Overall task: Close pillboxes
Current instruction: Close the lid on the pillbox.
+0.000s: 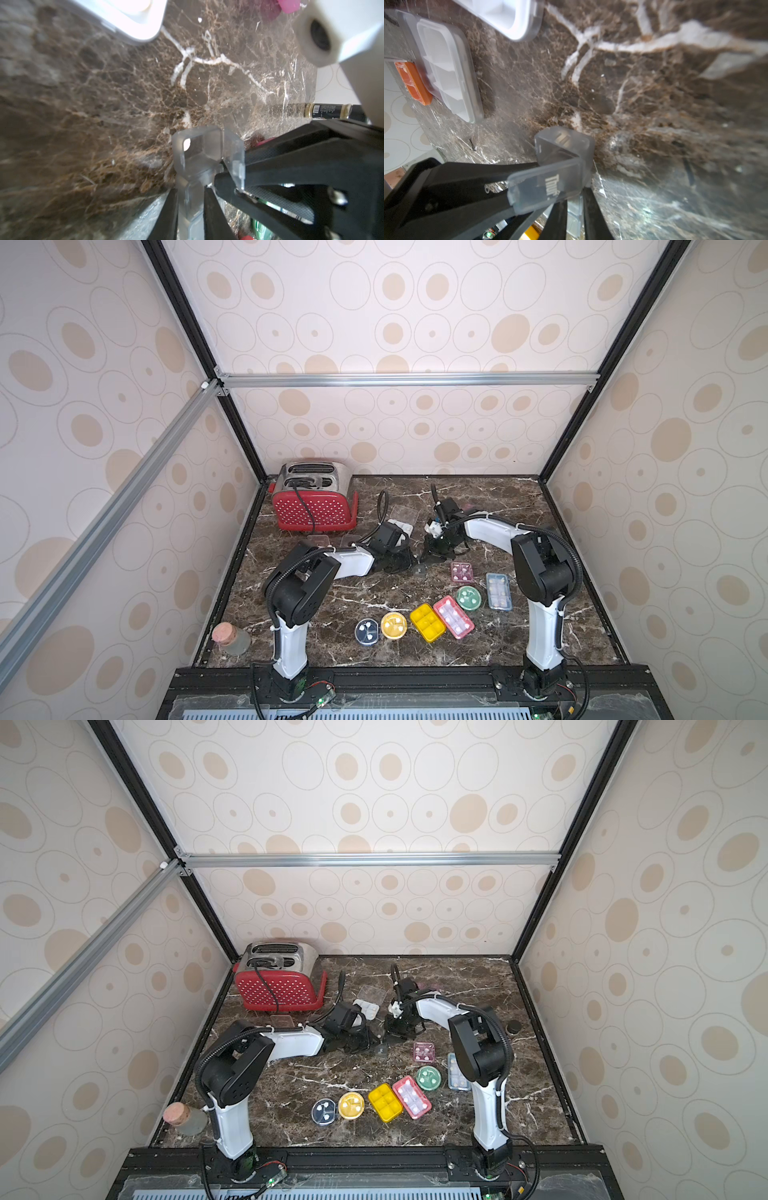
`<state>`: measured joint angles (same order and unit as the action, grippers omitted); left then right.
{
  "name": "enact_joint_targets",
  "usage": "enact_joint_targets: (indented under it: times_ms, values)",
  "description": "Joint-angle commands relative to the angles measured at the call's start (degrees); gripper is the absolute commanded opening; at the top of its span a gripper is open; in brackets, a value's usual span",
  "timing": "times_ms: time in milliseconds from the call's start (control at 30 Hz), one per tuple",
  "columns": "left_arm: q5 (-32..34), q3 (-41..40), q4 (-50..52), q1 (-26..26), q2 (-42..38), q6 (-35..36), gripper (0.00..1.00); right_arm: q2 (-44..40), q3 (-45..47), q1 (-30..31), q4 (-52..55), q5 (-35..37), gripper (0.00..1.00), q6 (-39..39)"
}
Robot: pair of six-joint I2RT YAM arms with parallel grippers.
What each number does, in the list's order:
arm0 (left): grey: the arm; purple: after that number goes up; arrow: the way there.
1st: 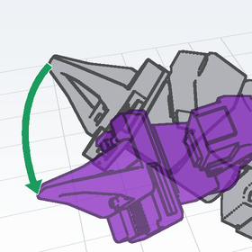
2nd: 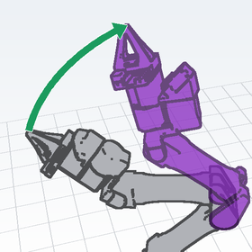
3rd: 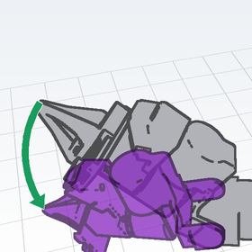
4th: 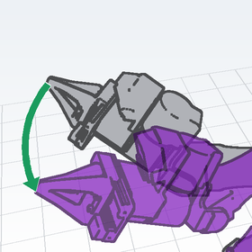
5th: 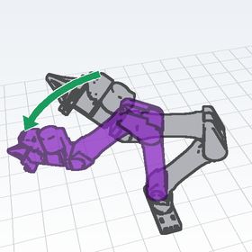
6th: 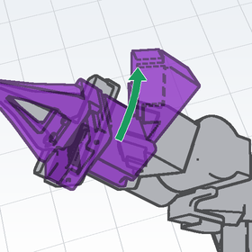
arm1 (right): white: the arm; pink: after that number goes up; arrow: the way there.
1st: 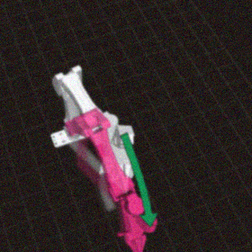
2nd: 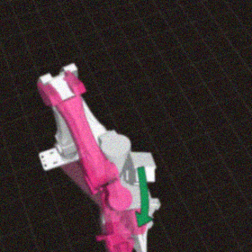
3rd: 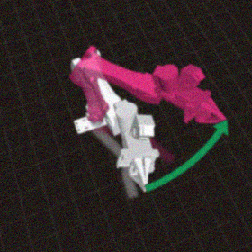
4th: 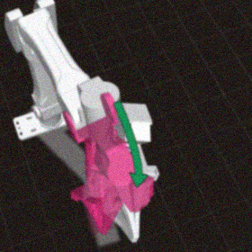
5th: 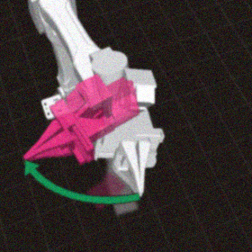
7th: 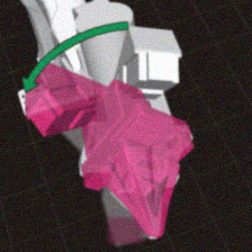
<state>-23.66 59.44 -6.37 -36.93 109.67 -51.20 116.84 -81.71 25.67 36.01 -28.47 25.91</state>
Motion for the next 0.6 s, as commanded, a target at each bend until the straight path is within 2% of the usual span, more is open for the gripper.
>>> enact_joint_targets:
  times_ms: [0, 200, 300, 400, 567]
  values:
    - [0.7, 0.6, 3.4, -0.6, 1.3, 1.4, 0.19, 0.5, -1.0, 0.6, 1.3, 0.5, 0.17, 0.1]
    - [1.6, 1.1, 5.2, -0.6, 0.3, 2.4, 0.18, 0.3, -1.5, 0.5, 2.2, 1.2, 0.17, -0.1]
    - [1.7, 1.2, 5.7, -0.6, 0.9, 2.5, 0.28, 0.5, -1.3, 0.6, 2.0, 1.2, 0.17, 0.0]
    - [2.1, 1.2, 6.6, -0.6, 1.1, 3.0, 0.31, 0.7, -1.1, 0.6, 2.0, 1.1, 0.18, -0.2]
    - [2.0, 1.3, 6.7, -0.5, 1.7, 3.0, 0.29, 0.9, -1.1, 0.6, 2.0, 1.3, 0.17, -0.2]
